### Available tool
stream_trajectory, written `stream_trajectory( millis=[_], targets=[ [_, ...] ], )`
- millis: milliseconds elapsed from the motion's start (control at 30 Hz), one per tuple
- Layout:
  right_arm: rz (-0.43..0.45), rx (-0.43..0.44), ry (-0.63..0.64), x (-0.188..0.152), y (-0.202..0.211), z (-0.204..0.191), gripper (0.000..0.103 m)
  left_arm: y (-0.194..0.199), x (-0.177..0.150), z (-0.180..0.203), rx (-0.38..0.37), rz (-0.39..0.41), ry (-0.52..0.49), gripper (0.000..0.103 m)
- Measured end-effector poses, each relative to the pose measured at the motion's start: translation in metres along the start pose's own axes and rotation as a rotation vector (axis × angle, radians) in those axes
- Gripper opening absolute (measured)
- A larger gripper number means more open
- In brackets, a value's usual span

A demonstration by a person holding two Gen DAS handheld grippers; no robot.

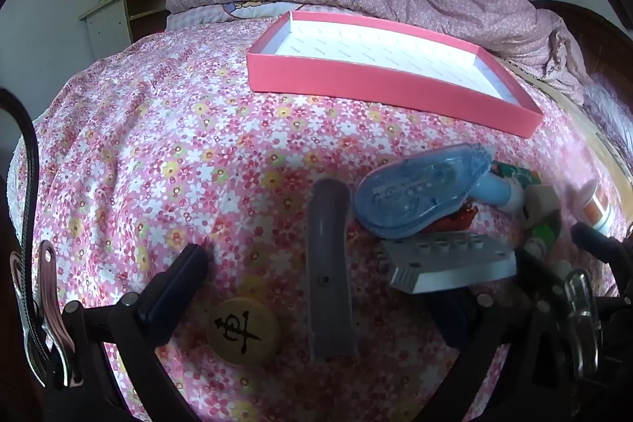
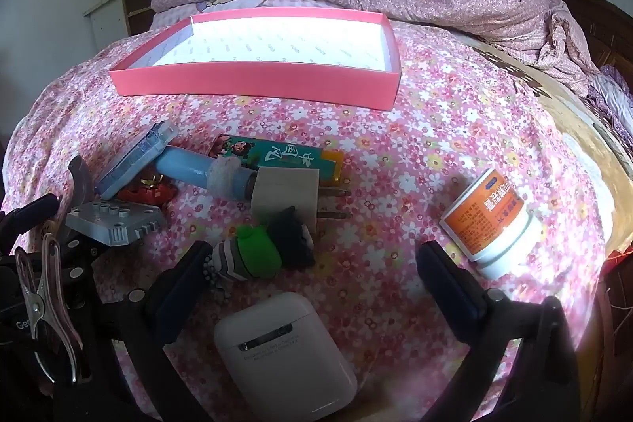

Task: Organize rigid objects
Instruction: 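Move the left tool to the wooden chess piece while the right tool approaches the white earbud case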

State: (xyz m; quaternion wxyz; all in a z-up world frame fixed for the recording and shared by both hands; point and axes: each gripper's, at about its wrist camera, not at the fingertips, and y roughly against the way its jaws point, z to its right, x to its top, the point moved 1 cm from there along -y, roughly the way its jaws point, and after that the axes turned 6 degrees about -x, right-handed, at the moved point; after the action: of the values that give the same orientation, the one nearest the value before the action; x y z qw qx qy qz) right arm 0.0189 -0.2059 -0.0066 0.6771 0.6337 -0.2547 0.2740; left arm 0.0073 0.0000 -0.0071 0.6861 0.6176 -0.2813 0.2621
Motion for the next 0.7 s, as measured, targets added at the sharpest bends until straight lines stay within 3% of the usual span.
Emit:
stream_trajectory(
  millis=[300,500,700],
  targets=[
    [-0.011,0.0,0.005,0.001,0.0,0.0,0.103,0.0,0.001,0.001,0.004,-0.016,-0.008,0.103],
    [-0.029,0.026,0.03,-0.001,0.003,0.003,0.103,-0.001,0.008,-0.002,-0.026,-0.061,-0.03,0.102],
    [-0.027,0.063,0.057,-0.002,0.015,0.008,0.099,0.014,0.003,-0.009,-0.066,-0.05,-0.044,0.1]
  ],
)
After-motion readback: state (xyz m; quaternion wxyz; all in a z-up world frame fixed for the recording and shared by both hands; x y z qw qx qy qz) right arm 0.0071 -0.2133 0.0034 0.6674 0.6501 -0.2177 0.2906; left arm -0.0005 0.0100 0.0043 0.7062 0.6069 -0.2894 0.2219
